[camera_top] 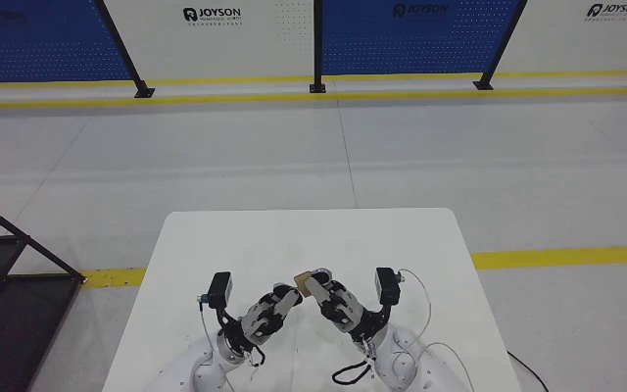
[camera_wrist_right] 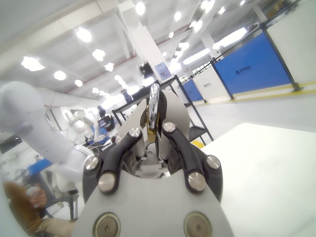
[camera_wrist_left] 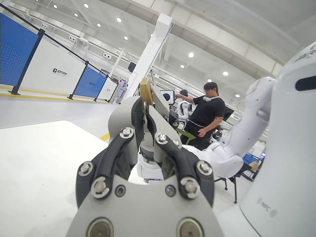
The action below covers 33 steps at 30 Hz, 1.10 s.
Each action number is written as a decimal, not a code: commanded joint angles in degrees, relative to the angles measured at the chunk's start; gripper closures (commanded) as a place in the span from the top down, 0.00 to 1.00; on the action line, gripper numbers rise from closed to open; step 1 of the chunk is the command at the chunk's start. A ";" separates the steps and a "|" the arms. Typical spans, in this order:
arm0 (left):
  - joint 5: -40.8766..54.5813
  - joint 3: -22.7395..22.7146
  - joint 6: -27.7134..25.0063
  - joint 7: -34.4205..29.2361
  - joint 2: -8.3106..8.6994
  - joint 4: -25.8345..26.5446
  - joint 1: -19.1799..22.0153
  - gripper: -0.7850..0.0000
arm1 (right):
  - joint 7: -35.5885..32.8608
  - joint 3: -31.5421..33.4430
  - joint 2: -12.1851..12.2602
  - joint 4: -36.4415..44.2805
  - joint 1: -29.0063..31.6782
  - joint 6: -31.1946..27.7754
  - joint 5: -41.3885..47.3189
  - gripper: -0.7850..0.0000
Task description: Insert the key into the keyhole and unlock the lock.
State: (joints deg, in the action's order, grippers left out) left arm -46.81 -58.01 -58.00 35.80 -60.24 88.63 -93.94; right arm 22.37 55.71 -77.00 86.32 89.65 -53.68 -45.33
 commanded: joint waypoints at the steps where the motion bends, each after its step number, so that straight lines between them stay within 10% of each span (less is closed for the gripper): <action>1: -0.29 -0.26 0.00 0.04 -0.02 -0.13 -0.04 0.00 | -0.04 0.00 0.01 -0.01 0.01 0.09 -0.04 0.00; 33: -22.20 -0.25 22.61 18.27 -2.94 -0.88 -1.54 0.00 | 0.73 0.68 0.33 1.69 1.29 4.19 -3.08 0.00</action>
State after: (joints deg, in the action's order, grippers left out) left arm -68.16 -58.33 -36.49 53.27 -63.09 87.95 -95.55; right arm 23.15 56.38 -76.69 87.95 90.91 -49.54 -48.40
